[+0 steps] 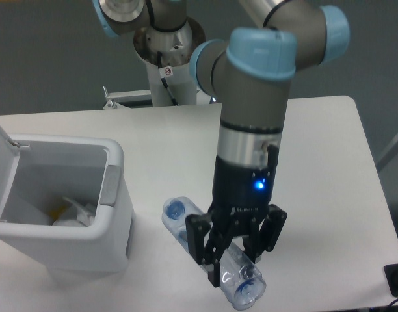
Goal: Place the trash in the trash can
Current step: 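Close the gripper around the bottle's middle and lift it, then carry the bottle over the trash bin and release it inside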
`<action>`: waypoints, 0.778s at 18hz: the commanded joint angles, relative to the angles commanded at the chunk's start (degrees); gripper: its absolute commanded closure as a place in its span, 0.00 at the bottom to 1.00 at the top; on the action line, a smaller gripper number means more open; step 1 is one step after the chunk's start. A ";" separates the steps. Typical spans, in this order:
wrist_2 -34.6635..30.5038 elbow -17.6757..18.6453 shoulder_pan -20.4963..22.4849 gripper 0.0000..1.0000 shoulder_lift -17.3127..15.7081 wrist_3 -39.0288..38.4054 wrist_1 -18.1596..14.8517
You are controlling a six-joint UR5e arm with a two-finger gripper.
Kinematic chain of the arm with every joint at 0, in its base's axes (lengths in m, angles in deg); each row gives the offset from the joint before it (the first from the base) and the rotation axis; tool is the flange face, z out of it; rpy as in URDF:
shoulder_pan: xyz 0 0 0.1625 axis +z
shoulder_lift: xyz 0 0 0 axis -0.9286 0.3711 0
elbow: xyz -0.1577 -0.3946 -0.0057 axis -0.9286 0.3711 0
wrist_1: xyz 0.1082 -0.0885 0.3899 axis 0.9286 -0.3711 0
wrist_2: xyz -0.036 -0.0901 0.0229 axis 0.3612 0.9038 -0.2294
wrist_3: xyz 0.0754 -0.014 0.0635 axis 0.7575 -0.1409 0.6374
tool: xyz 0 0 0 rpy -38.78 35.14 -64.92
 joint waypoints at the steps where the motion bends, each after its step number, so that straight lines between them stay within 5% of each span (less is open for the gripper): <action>1: 1.49 0.09 0.09 0.48 -0.53 0.00 0.00; 5: 6.42 0.79 -0.70 0.48 -2.64 0.44 0.09; 10: 6.87 1.76 -6.93 0.48 -3.69 3.78 0.18; 14: 6.43 5.87 -10.71 0.48 -4.49 7.98 0.26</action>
